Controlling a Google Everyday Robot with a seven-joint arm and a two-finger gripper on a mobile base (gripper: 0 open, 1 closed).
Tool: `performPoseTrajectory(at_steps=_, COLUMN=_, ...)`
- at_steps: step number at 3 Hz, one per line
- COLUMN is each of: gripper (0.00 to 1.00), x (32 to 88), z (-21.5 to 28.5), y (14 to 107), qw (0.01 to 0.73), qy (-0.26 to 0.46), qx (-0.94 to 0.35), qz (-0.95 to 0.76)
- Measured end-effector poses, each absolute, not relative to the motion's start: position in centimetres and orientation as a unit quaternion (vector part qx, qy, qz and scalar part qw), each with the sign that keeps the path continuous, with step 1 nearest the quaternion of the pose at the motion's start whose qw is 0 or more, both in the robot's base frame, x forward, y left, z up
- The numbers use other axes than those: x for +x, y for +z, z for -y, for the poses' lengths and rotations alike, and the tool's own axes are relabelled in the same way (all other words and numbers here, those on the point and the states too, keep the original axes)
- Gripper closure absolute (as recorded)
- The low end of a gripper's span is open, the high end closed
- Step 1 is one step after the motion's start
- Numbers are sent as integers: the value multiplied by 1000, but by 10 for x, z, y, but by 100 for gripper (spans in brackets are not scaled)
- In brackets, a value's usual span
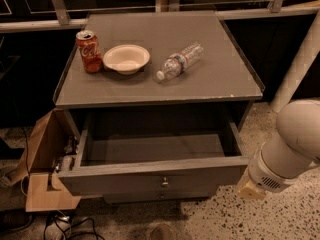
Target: Close top drawer
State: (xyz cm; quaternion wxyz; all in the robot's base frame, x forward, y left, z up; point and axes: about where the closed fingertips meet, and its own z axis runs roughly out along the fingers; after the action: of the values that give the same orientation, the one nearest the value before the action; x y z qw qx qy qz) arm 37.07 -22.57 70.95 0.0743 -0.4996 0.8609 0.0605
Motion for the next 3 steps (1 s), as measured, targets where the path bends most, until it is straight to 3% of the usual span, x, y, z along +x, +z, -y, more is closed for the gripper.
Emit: performPoseTrajectory(at_steps=3, gripper=100, x=406, z=212, y=673, qw=116, qy=95, qx=-449, qz=-881)
